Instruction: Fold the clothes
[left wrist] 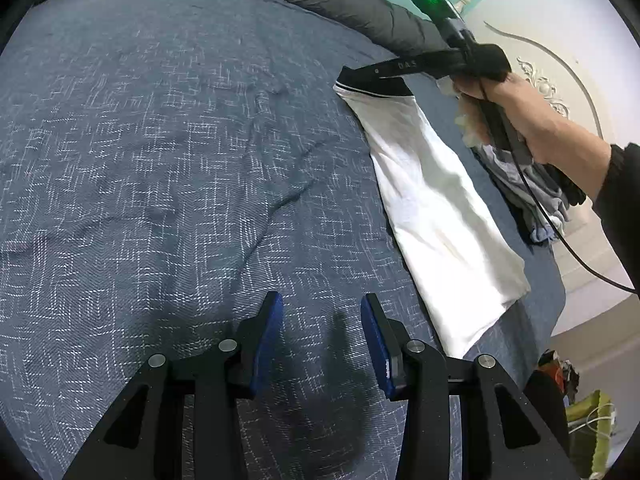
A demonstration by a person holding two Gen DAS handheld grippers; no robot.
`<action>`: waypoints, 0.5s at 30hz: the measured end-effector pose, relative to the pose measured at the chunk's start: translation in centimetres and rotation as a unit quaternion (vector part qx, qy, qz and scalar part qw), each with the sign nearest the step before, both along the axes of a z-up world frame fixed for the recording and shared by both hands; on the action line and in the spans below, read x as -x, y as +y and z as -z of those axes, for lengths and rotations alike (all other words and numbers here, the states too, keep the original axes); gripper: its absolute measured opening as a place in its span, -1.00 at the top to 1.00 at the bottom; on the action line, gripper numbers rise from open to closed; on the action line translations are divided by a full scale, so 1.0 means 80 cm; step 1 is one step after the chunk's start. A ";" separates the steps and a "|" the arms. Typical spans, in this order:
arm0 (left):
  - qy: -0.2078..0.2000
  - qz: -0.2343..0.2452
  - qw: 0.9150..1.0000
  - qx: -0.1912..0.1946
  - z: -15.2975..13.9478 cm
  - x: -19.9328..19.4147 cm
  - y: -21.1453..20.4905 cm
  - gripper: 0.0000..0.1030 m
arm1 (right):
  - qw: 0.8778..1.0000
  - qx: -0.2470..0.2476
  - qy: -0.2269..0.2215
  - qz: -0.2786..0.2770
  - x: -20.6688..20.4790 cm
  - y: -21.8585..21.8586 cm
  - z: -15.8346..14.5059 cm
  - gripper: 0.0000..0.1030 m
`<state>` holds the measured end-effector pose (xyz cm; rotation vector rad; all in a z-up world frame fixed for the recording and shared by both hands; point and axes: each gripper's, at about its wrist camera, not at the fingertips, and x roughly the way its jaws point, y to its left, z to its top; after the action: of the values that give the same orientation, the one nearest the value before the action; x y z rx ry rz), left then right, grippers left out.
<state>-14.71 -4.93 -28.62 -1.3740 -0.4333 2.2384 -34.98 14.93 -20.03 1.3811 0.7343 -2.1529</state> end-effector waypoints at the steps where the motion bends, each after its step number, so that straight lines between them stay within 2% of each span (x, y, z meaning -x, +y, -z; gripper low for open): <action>1: 0.000 0.001 1.000 0.000 0.000 0.000 0.000 0.14 | 1.000 0.009 0.002 0.006 0.004 0.002 -0.005 0.93; 6: 0.000 0.002 1.000 -0.001 0.001 0.003 -0.001 0.14 | 0.994 0.082 0.026 0.068 0.037 0.030 -0.044 0.95; 8: -0.002 0.000 1.000 -0.002 0.002 0.004 -0.003 0.14 | 0.991 0.095 0.027 0.089 0.051 0.040 -0.049 0.95; 11: -0.005 -0.004 1.000 -0.003 0.004 0.005 -0.007 0.14 | 0.987 0.110 0.021 0.115 0.070 0.051 -0.047 0.95; 15: -0.010 -0.006 1.000 -0.004 0.008 0.008 -0.008 0.14 | 0.989 0.098 0.006 0.115 0.083 0.036 -0.029 0.95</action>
<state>-15.36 -5.56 -29.24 -1.3951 -0.4565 2.2315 -41.66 17.84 -17.69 1.4051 0.3701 -2.3392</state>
